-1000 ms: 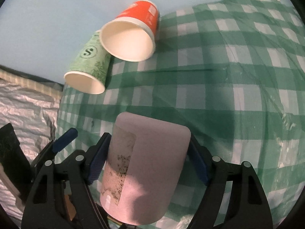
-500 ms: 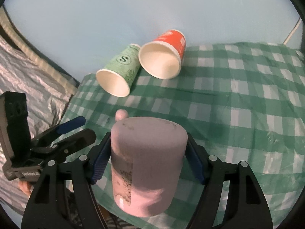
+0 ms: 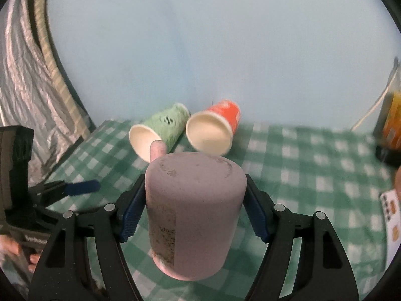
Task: Flip cup upside down
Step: 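Rotate the held pink mug so its open rim faces the table, then lower the pink mug rim-down onto the cloth and open the right gripper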
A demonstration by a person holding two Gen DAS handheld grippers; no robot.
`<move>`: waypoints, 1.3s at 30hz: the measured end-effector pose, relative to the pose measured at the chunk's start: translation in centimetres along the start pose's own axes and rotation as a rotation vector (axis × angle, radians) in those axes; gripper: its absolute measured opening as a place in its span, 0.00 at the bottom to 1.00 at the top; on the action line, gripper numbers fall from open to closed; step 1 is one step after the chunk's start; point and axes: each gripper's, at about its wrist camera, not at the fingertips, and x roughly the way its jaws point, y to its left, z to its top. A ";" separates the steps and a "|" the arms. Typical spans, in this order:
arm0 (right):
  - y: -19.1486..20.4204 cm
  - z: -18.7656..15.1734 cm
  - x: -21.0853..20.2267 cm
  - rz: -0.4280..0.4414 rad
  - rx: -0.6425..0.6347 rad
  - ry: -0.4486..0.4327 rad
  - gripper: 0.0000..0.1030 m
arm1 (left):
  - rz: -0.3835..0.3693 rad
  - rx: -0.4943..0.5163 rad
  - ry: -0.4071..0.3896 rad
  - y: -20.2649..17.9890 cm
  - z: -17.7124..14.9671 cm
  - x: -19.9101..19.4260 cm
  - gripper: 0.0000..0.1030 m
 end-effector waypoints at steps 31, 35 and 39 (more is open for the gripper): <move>1.3 -2.3 2.8 -0.160 -0.139 -0.033 0.70 | 0.045 0.019 0.006 -0.5 -2.2 1.1 0.88; 1.4 -2.6 2.9 -0.154 -0.142 -0.033 0.70 | 0.050 0.027 -0.003 -0.6 -2.3 0.9 0.88; 1.4 -2.7 2.6 -0.149 -0.139 -0.047 0.70 | 0.068 0.035 -0.023 -0.8 -2.5 0.8 0.88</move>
